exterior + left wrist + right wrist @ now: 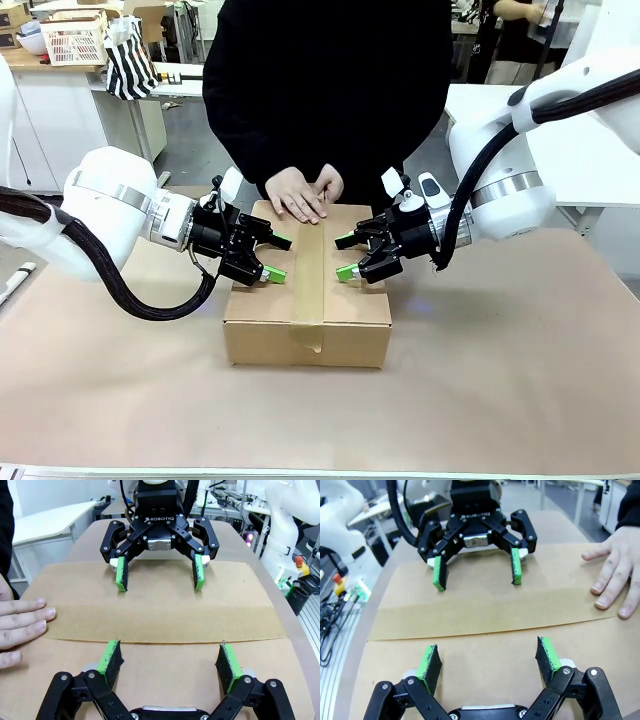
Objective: Pack the gift set into the box.
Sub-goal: Press and hold the closed box until the human finishes sealing it.
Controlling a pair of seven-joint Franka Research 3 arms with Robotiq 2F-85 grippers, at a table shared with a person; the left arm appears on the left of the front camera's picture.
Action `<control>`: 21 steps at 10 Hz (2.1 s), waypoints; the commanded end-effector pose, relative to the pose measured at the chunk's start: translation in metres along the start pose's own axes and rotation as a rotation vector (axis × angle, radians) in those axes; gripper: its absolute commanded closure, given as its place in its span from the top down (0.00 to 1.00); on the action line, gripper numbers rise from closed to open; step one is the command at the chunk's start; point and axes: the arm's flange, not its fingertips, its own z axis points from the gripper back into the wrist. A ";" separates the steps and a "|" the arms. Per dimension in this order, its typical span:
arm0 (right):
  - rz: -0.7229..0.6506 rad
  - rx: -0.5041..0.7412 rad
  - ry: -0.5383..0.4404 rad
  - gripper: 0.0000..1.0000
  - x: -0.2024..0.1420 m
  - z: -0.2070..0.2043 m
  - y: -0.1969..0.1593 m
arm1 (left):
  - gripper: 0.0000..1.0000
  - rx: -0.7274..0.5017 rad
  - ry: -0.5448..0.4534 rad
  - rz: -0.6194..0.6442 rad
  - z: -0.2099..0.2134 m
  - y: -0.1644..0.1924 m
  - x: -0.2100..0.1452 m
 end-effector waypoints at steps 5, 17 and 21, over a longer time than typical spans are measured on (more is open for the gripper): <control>-0.002 0.002 0.010 1.00 -0.003 0.000 0.001 | 1.00 -0.002 0.003 0.002 -0.001 -0.001 -0.002; -0.002 0.002 0.010 1.00 -0.003 0.000 0.001 | 1.00 -0.002 0.003 0.002 -0.001 -0.001 -0.002; -0.002 0.002 0.010 1.00 -0.003 0.000 0.001 | 1.00 -0.002 0.003 0.002 -0.001 -0.001 -0.002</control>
